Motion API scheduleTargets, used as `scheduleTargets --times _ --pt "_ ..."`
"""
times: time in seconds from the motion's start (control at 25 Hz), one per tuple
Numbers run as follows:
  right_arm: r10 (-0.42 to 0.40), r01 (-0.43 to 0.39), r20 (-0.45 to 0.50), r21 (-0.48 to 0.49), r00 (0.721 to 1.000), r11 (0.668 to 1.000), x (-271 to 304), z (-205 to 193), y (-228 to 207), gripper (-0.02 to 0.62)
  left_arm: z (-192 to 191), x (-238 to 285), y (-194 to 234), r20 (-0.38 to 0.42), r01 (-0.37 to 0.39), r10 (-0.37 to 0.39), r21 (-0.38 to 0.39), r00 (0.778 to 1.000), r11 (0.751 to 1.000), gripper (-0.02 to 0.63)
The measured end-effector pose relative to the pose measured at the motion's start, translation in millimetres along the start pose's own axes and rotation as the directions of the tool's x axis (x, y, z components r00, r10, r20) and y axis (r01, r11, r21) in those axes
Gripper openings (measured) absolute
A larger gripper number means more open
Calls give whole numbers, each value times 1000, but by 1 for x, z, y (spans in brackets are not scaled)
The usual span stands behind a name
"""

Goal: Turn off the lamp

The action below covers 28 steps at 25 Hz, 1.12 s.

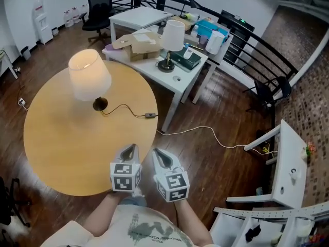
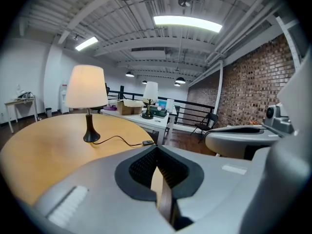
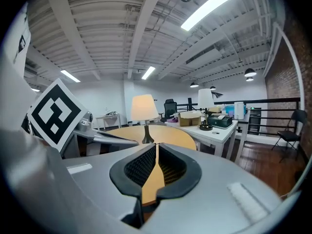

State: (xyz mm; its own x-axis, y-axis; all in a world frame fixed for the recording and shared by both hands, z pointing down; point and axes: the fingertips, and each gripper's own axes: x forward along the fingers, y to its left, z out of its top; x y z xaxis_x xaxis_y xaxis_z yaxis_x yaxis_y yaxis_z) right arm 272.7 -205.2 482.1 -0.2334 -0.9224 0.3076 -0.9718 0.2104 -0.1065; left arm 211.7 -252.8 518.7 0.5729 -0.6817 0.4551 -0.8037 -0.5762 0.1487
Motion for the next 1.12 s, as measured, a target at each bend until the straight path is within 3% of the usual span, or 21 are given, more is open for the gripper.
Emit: scheduleTargets --times 0.44,0.92,1.12 --pt "39 -41 -96 -13 995 999 104 -4 -11 27 5 62 67 -60 -49 43 -105 997 993 -2" --pt "66 -71 -225 -15 972 997 185 -44 -47 66 -22 114 90 -136 -78 54 -176 989 981 -2" --pt "29 -52 -255 -84 967 995 210 -58 -69 69 -32 131 95 -163 -107 73 -215 984 971 -2"
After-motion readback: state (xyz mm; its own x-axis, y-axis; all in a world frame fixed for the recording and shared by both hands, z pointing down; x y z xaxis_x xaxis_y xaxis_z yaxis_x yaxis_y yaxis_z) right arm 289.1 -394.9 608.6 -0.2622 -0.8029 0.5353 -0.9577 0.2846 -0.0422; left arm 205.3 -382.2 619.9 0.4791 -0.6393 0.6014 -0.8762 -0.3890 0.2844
